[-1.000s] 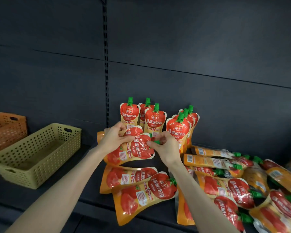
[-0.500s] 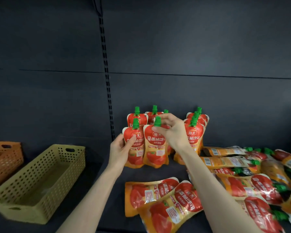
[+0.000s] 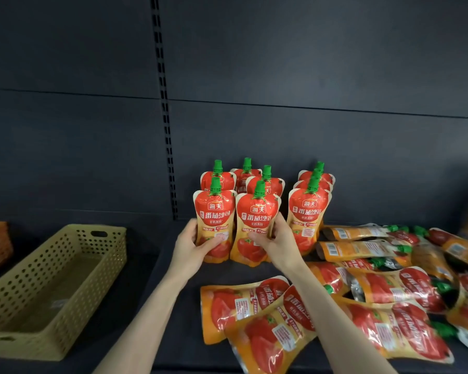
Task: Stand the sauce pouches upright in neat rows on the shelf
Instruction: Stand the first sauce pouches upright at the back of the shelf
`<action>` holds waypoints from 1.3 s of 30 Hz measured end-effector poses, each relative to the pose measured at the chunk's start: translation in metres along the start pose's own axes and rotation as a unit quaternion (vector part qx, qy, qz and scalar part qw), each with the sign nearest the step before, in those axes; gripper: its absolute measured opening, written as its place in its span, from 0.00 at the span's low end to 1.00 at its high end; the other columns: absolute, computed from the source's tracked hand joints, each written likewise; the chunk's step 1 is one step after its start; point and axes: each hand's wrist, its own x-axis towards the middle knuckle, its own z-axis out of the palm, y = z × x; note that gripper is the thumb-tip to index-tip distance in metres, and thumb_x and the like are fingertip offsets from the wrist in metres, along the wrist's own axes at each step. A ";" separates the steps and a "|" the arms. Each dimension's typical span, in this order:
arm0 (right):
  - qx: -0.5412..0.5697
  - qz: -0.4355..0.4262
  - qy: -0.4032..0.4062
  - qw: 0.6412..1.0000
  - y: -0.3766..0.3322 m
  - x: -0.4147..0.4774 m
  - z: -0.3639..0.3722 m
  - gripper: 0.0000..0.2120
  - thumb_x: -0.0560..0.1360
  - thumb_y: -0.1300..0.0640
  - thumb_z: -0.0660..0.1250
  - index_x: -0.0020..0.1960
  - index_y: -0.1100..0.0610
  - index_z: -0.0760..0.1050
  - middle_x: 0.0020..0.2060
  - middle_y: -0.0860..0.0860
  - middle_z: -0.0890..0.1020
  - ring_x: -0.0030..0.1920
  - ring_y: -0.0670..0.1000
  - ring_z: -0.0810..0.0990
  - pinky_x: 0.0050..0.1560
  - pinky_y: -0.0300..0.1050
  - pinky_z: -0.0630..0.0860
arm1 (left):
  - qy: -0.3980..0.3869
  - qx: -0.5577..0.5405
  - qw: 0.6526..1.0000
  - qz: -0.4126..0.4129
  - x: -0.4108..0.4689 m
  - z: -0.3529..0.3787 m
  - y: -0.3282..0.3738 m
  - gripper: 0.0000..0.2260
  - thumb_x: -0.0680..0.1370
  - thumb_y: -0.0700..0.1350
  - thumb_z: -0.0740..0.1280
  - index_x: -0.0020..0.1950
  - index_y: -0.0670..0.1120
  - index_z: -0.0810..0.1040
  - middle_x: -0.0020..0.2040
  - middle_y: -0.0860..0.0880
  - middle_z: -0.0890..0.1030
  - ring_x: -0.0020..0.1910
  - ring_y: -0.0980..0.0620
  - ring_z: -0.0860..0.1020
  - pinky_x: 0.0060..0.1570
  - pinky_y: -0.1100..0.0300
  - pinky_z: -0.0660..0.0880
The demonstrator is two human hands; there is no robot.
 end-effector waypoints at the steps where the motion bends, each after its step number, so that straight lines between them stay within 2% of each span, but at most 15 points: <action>1: -0.007 -0.001 0.002 1.000 0.000 0.002 0.000 0.25 0.72 0.59 0.70 0.67 0.54 0.66 0.56 0.45 0.78 0.59 0.45 0.76 0.59 0.41 0.74 | 0.001 0.007 1.000 0.004 0.001 -0.002 -0.001 0.16 0.70 0.42 0.73 0.54 0.54 0.74 0.53 0.54 0.81 0.53 0.57 0.80 0.51 0.59 0.77; 5: -0.016 0.000 0.009 1.000 0.001 0.007 0.000 0.25 0.72 0.59 0.71 0.66 0.54 0.67 0.57 0.47 0.79 0.60 0.47 0.77 0.58 0.42 0.76 | 0.010 0.027 1.000 0.010 0.001 -0.004 -0.005 0.16 0.71 0.42 0.72 0.55 0.54 0.73 0.54 0.54 0.81 0.54 0.56 0.79 0.53 0.58 0.77; 9: -0.028 0.000 0.012 1.000 0.000 0.005 0.000 0.25 0.72 0.59 0.70 0.66 0.54 0.67 0.57 0.47 0.79 0.59 0.46 0.77 0.48 0.29 0.73 | 0.025 0.064 0.998 0.015 0.000 -0.002 -0.007 0.16 0.71 0.42 0.73 0.55 0.51 0.72 0.53 0.55 0.80 0.54 0.56 0.79 0.54 0.58 0.77; 12: -0.041 0.012 0.016 0.999 -0.003 0.002 0.000 0.25 0.72 0.58 0.71 0.66 0.55 0.66 0.58 0.48 0.78 0.59 0.46 0.76 0.43 0.25 0.73 | 0.025 0.096 0.995 0.005 0.000 -0.002 -0.006 0.19 0.71 0.44 0.73 0.59 0.49 0.70 0.56 0.53 0.79 0.56 0.55 0.77 0.54 0.58 0.76; 16: -0.063 0.031 0.018 0.997 -0.010 -0.011 -0.005 0.26 0.72 0.56 0.71 0.66 0.56 0.65 0.57 0.46 0.76 0.59 0.46 0.75 0.45 0.27 0.72 | 0.098 0.185 0.978 0.006 -0.012 -0.001 -0.002 0.27 0.69 0.46 0.75 0.64 0.44 0.68 0.60 0.48 0.72 0.60 0.53 0.72 0.54 0.61 0.70; 19: -0.079 0.027 0.034 0.996 -0.014 -0.030 -0.013 0.28 0.72 0.53 0.70 0.69 0.56 0.64 0.56 0.43 0.73 0.57 0.42 0.71 0.49 0.30 0.70 | 0.144 0.216 0.965 0.047 -0.033 -0.001 0.007 0.22 0.70 0.46 0.74 0.59 0.44 0.70 0.55 0.49 0.72 0.55 0.52 0.73 0.50 0.65 0.69; 21: -0.103 0.018 0.045 0.993 -0.013 -0.044 -0.020 0.26 0.73 0.52 0.70 0.67 0.56 0.67 0.58 0.45 0.74 0.57 0.43 0.72 0.52 0.34 0.70 | 0.100 0.206 0.972 0.054 -0.048 0.002 0.014 0.15 0.71 0.48 0.72 0.53 0.46 0.71 0.50 0.52 0.75 0.49 0.56 0.75 0.45 0.69 0.70; 23: -0.133 0.013 0.044 0.990 -0.011 -0.060 -0.027 0.21 0.73 0.53 0.69 0.64 0.56 0.71 0.58 0.47 0.77 0.57 0.44 0.74 0.52 0.32 0.70 | 0.007 0.233 0.971 0.051 -0.063 0.008 0.018 0.12 0.73 0.51 0.70 0.52 0.48 0.74 0.50 0.54 0.77 0.51 0.59 0.76 0.49 0.66 0.72; 25: -0.173 0.001 0.027 0.985 -0.008 -0.077 -0.033 0.17 0.73 0.52 0.69 0.60 0.54 0.73 0.54 0.45 0.78 0.57 0.46 0.76 0.51 0.33 0.72 | -0.069 0.291 0.953 0.044 -0.074 0.014 0.019 0.15 0.73 0.56 0.67 0.56 0.50 0.75 0.55 0.57 0.76 0.57 0.58 0.73 0.58 0.57 0.72; 27: -0.216 -0.001 0.009 0.976 -0.007 -0.093 -0.040 0.17 0.73 0.50 0.70 0.59 0.53 0.74 0.54 0.46 0.78 0.59 0.50 0.75 0.56 0.44 0.75 | -0.111 0.333 0.936 0.007 -0.083 0.019 0.019 0.23 0.73 0.61 0.64 0.64 0.51 0.72 0.62 0.55 0.74 0.63 0.56 0.70 0.63 0.51 0.69; 29: -0.271 0.002 0.006 0.962 -0.007 -0.108 -0.047 0.20 0.72 0.45 0.69 0.61 0.53 0.74 0.57 0.48 0.77 0.61 0.52 0.72 0.61 0.50 0.71 | -0.123 0.344 0.930 -0.031 -0.091 0.023 0.021 0.29 0.73 0.63 0.63 0.68 0.49 0.69 0.66 0.53 0.72 0.65 0.54 0.69 0.64 0.52 0.68; 32: -0.355 0.012 -0.006 0.935 -0.007 -0.132 -0.053 0.25 0.72 0.39 0.66 0.64 0.51 0.72 0.65 0.49 0.70 0.66 0.56 0.63 0.67 0.52 0.62 | -0.106 0.353 0.928 -0.054 -0.102 0.027 0.024 0.33 0.70 0.67 0.63 0.68 0.47 0.69 0.66 0.50 0.74 0.64 0.52 0.71 0.62 0.52 0.71; 34: -0.387 0.027 -0.022 0.921 -0.004 -0.146 -0.054 0.29 0.72 0.36 0.63 0.67 0.51 0.69 0.69 0.50 0.66 0.69 0.56 0.59 0.69 0.52 0.58 | -0.087 0.393 0.913 -0.071 -0.111 0.032 0.028 0.39 0.66 0.73 0.60 0.67 0.48 0.71 0.64 0.50 0.74 0.64 0.49 0.71 0.62 0.49 0.69; 37: -0.373 0.009 -0.038 0.927 0.001 -0.153 -0.052 0.27 0.74 0.38 0.61 0.68 0.52 0.68 0.71 0.50 0.66 0.72 0.54 0.59 0.71 0.51 0.54 | -0.068 0.464 0.879 -0.087 -0.128 0.041 0.036 0.41 0.61 0.76 0.55 0.64 0.51 0.72 0.62 0.50 0.74 0.63 0.46 0.70 0.61 0.48 0.65; 39: -0.361 -0.006 -0.055 0.931 0.003 -0.152 -0.052 0.26 0.76 0.41 0.60 0.69 0.53 0.67 0.72 0.51 0.66 0.73 0.53 0.60 0.73 0.50 0.48 | -0.063 0.490 0.864 -0.099 -0.138 0.046 0.040 0.42 0.59 0.77 0.54 0.63 0.51 0.72 0.62 0.50 0.73 0.62 0.45 0.70 0.60 0.47 0.64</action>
